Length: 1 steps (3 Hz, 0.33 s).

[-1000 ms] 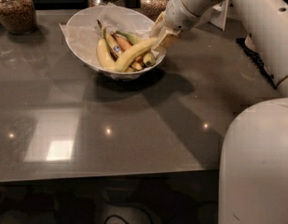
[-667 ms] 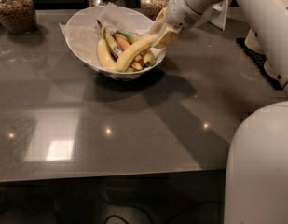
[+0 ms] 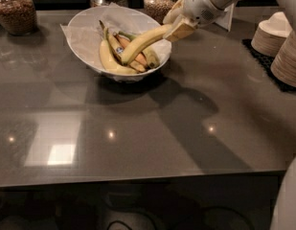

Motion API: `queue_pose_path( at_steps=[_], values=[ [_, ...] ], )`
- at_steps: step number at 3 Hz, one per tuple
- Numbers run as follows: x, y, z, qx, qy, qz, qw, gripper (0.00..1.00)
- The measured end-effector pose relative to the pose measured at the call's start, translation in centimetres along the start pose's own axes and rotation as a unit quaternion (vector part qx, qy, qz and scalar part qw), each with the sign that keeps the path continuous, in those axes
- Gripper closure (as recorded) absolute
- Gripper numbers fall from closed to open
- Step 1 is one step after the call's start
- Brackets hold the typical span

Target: Pick banana from white bowl

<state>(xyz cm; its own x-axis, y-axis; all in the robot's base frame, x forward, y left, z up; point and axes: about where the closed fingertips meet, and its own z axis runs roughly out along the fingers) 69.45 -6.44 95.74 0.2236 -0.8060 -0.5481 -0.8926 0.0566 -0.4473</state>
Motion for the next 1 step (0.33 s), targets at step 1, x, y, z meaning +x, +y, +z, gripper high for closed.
queue_pose_path(
  at_steps=[1],
  values=[
    [-0.29,0.91,-3.42,0.037,-0.010,0.013,0.9992,1.00]
  ],
)
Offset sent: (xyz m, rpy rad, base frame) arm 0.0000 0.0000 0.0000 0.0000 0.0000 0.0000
